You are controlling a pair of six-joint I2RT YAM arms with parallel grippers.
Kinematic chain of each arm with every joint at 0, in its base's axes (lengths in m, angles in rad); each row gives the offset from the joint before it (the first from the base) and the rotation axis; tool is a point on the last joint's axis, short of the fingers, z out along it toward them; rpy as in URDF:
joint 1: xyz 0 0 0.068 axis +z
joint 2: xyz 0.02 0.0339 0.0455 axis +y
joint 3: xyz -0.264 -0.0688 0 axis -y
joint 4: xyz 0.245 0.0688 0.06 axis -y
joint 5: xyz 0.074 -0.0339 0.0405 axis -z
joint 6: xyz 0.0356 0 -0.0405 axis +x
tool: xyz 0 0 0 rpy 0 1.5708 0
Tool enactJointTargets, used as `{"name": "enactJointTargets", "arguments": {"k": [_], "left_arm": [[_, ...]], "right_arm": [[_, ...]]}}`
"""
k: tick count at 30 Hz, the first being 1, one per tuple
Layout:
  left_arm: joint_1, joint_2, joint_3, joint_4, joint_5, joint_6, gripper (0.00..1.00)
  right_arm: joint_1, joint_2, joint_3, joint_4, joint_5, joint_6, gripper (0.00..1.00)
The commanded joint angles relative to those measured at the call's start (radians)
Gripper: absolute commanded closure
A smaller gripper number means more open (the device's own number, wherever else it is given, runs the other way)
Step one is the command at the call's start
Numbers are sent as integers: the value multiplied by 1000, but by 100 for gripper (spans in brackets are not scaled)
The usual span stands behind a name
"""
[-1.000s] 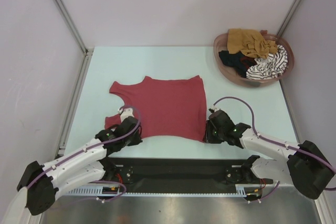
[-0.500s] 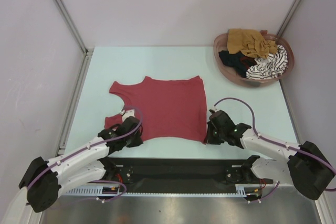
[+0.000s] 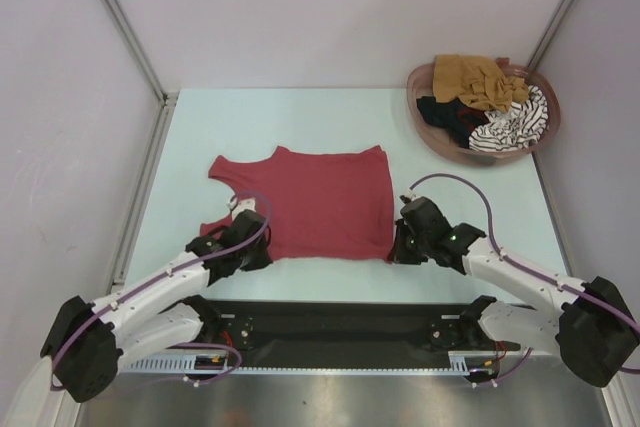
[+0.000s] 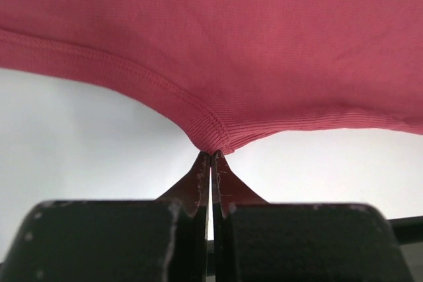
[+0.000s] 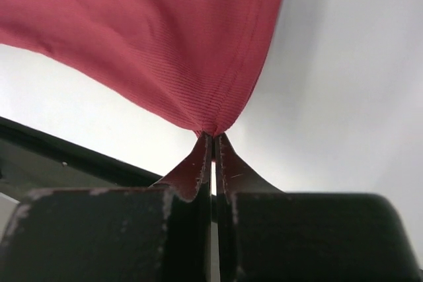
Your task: Fold and stack the tank tops
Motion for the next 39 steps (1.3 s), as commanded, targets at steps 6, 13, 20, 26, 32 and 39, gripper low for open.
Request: {"name": "enactJointTargets", "arguments": {"k": [6, 13, 20, 26, 32, 39], "left_arm": [[115, -14, 60, 43, 57, 90, 100], [163, 58, 160, 36, 44, 168, 100], [214, 151, 246, 57, 37, 213, 100], [244, 239, 284, 95, 42, 233, 100], [272, 314, 329, 119, 39, 256, 100], [312, 413, 381, 134, 51, 282, 100]], "right_arm": [[-85, 40, 110, -24, -21, -84, 100], [-144, 108, 178, -8, -44, -135, 100], [-198, 177, 226, 32, -47, -158, 100], [-230, 249, 265, 71, -47, -167, 100], [-253, 326, 313, 95, -49, -181, 100], [-279, 431, 403, 107, -58, -192, 100]]}}
